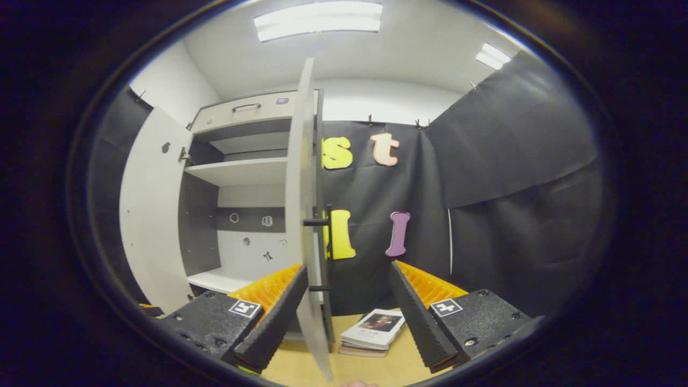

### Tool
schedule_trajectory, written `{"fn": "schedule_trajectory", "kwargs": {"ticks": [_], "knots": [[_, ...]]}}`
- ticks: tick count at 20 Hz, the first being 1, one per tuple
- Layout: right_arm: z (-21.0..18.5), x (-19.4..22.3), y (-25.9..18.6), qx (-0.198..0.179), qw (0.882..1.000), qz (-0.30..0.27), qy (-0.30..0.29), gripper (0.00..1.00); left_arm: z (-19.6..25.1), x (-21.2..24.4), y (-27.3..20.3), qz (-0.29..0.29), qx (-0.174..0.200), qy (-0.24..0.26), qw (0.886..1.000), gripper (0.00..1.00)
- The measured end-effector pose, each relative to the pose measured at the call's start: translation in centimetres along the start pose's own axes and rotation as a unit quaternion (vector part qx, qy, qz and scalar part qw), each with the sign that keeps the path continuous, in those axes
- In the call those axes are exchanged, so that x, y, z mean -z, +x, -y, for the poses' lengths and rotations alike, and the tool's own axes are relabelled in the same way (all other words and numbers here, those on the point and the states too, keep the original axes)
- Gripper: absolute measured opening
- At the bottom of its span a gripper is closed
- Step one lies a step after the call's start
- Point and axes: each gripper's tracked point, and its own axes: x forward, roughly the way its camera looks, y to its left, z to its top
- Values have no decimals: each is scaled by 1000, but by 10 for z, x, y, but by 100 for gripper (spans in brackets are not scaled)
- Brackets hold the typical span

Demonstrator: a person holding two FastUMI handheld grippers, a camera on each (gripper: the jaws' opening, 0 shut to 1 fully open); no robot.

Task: Grasp the bottle in the cabinet with the left hand and place it on the coaster, then close the right door with the right hand and the left door with the left hand.

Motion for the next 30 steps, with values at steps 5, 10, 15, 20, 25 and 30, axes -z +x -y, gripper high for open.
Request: {"fn": "schedule_trajectory", "kwargs": {"ticks": [5, 10, 15, 20, 25, 30], "knots": [[14, 10, 41, 22, 1000, -14, -2, 100, -2, 2, -1, 3, -1, 7, 1000, 95], [16, 10, 43, 25, 1000, -13, 4, 96, -11, 7, -6, -3, -4, 5, 1000, 95], [9, 9, 45, 31, 999, -13, -9, 96, -16, 8, -4, -8, 3, -23, 1000, 95], [5, 7, 41, 45, 999, -15, -27, 96, -20, 15, -4, -13, 10, -22, 1000, 95], [-14, 14, 30, 33, 999, -26, -14, 96, -20, 24, -1, -28, 21, -19, 999, 95], [-64, 37, 24, -14, 998, -57, -4, 96, -22, 25, 1, -29, 22, -21, 999, 95]]}}
